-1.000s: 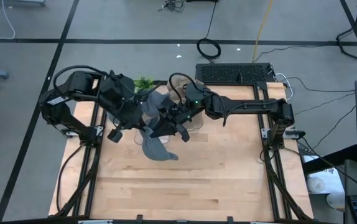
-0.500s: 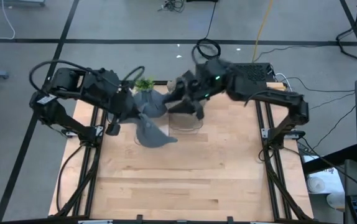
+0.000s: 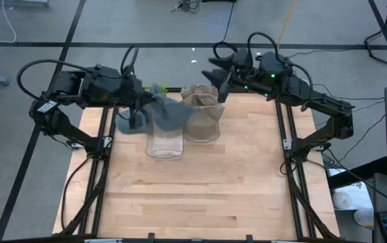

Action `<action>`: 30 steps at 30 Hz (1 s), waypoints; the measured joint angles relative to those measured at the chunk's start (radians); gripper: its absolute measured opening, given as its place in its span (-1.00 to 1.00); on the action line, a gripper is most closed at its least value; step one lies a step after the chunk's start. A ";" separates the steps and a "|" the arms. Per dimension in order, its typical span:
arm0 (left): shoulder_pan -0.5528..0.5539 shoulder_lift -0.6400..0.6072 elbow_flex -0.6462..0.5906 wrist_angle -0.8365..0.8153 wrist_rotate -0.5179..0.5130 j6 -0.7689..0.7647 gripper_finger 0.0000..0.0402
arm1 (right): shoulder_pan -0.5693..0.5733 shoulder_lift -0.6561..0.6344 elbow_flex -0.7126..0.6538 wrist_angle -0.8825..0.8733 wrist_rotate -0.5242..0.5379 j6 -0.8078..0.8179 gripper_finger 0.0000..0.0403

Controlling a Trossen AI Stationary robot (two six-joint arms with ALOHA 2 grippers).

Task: Pick & Place hat
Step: Put the bottom blue cap into the left transparent bin

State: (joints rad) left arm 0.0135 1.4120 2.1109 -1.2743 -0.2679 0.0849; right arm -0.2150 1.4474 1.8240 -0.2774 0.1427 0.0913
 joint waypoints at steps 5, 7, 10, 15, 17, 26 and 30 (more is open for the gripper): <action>0.000 -0.001 0.000 0.063 -0.115 -0.039 -0.97 | 0.000 -0.028 0.000 -0.044 0.121 -0.076 0.12; 0.000 -0.006 0.000 0.060 -0.132 -0.041 -0.97 | 0.000 -0.029 0.000 -0.047 0.215 -0.078 0.10; 0.000 -0.020 0.000 0.026 -0.142 -0.042 -0.97 | 0.001 -0.026 0.000 -0.072 0.364 -0.077 0.10; 0.006 -0.035 0.000 -0.050 -0.214 -0.062 -0.97 | 0.000 -0.022 0.000 -0.124 0.384 -0.119 0.10; 0.006 -0.042 0.000 -0.047 -0.228 -0.063 -0.97 | 0.000 -0.021 0.000 -0.139 0.379 -0.140 0.10; 0.006 -0.087 0.000 -0.061 -0.228 -0.071 -0.97 | 0.005 -0.022 0.000 -0.169 0.190 -0.146 0.29; 0.006 -0.125 0.000 -0.055 -0.218 -0.070 -0.97 | 0.007 -0.014 0.000 -0.159 0.158 -0.111 0.40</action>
State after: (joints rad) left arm 0.0193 1.2871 2.1105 -1.3293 -0.4856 0.0148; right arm -0.2077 1.4333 1.8236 -0.4369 0.3007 -0.0193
